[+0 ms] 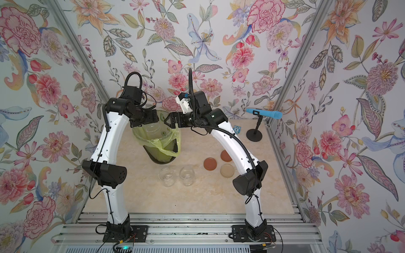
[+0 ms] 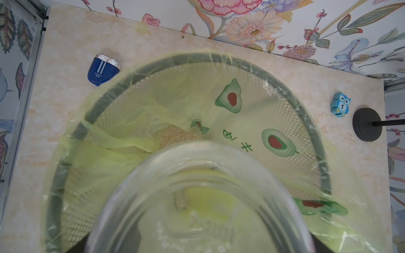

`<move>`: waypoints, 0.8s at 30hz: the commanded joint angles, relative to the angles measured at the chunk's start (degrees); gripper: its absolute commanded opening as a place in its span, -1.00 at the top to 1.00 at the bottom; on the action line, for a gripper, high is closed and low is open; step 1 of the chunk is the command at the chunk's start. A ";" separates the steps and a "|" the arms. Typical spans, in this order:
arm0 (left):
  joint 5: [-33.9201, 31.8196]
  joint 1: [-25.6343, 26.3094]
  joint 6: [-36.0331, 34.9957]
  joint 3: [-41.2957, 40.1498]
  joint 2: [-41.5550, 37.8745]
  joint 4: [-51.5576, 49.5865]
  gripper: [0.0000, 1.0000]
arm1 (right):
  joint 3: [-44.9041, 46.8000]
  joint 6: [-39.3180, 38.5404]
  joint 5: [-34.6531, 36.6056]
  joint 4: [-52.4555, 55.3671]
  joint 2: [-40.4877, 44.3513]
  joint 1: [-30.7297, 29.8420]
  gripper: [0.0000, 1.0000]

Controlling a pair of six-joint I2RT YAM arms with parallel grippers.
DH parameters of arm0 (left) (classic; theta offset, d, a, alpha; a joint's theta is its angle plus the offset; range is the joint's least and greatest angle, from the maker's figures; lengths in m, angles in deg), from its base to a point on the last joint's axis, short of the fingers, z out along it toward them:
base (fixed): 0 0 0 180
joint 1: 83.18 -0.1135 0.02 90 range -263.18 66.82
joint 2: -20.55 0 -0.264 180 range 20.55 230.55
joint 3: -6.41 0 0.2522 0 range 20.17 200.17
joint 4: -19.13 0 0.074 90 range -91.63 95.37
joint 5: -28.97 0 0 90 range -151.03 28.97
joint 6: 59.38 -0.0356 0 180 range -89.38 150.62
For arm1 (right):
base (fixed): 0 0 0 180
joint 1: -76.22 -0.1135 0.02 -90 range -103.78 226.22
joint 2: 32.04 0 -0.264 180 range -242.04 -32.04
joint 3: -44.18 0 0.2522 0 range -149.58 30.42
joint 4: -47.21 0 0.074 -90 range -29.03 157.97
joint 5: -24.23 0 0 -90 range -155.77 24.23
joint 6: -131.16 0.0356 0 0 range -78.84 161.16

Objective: Empty moldy rice from jars
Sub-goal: Pour the moldy rice from the jar into the trash bin.

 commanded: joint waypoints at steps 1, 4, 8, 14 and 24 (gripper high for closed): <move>4.19 0.34 1.57 0.51 -3.15 2.97 1.00 | 0.94 -0.40 0.72 0.52 2.79 0.00 -0.99; 8.82 0.10 2.31 0.54 -3.32 4.32 1.00 | 1.47 -0.05 0.63 0.45 2.99 0.00 -0.99; 15.07 -0.60 3.68 0.55 -4.25 7.28 1.00 | 2.10 0.16 0.89 0.46 3.34 0.00 -0.99; 24.04 -4.80 7.95 -7.28 -9.68 16.89 1.00 | 2.23 0.77 1.11 0.49 3.45 0.42 -0.99; 37.17 -10.35 26.21 -42.19 -26.14 56.35 1.00 | 1.96 1.59 0.94 0.42 3.05 1.00 -0.99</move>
